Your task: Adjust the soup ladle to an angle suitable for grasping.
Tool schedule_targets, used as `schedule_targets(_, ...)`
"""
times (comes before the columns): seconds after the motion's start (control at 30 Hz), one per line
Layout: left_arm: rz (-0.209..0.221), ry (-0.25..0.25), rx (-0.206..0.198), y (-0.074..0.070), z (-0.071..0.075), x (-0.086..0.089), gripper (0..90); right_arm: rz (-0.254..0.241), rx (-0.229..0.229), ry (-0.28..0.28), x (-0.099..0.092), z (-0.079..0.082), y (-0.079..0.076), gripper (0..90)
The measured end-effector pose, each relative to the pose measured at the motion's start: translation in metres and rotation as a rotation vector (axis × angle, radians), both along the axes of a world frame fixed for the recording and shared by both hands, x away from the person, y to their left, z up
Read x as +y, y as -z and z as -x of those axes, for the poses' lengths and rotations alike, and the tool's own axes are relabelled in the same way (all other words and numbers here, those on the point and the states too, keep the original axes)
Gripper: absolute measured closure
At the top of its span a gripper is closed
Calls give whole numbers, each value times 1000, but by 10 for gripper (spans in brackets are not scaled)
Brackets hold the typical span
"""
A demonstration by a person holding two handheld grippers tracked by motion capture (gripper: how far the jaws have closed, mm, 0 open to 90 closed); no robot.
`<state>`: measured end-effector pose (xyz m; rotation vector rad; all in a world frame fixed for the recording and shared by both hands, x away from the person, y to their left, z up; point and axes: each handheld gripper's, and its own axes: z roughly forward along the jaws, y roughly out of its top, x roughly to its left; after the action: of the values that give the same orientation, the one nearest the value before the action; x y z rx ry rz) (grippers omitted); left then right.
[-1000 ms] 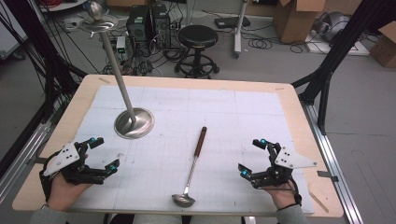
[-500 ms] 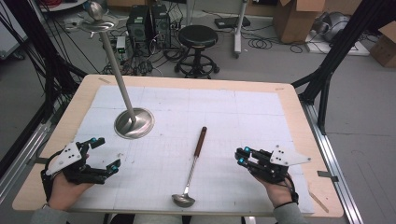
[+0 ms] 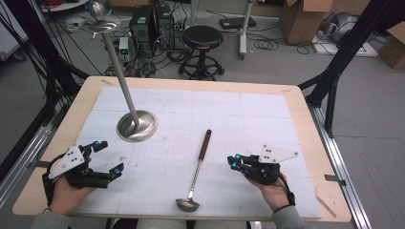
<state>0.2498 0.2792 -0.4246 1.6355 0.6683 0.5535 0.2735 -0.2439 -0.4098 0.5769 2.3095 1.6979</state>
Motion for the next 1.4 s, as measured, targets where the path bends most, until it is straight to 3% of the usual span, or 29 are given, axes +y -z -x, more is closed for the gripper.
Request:
schedule_targets(0.23, -8, 5, 3, 1, -1, 0, 17, 72, 36, -48, 21, -6, 5, 899)
schedule_targets(0.73, -15, 7, 9, 1, -1, -1, 17, 144, 104, -169, 68, -10, 17, 899)
schedule_targets(0.9, -15, 7, 13, 1, -1, -1, 17, 170, 104, -197, 85, -9, 21, 899)
schedule_targets(1.4, -17, 10, 17, 2, -1, -1, 17, 279, 161, -229, 129, -2, 35, 899)
